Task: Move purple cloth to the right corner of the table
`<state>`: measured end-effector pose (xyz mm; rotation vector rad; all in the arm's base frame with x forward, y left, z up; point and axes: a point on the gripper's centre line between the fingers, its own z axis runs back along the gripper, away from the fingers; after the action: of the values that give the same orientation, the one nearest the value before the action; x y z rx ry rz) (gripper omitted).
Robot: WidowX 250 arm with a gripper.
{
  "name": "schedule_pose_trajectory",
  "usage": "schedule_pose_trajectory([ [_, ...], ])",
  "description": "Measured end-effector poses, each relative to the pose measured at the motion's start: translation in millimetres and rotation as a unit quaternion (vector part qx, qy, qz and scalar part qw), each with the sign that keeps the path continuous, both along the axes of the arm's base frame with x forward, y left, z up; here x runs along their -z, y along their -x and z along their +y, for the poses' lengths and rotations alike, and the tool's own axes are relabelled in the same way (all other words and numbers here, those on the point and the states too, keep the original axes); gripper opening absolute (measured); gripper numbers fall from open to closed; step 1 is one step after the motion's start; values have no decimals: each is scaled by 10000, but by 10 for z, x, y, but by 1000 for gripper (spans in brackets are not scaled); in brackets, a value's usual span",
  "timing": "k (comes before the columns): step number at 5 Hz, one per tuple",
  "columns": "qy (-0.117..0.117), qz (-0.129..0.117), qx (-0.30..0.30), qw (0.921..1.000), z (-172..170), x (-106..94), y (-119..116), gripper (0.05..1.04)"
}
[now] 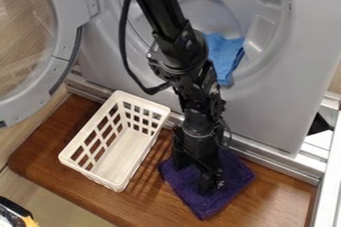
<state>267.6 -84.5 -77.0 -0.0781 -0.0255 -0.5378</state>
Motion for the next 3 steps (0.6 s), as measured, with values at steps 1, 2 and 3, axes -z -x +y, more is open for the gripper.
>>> schedule_pose_trajectory([
  [1,105,-43,199,9997,-105,-5,-25,999],
  [2,169,-42,255,9995,-180,-3,-56,999],
  [3,192,-63,490,9986,-269,-2,-48,999],
])
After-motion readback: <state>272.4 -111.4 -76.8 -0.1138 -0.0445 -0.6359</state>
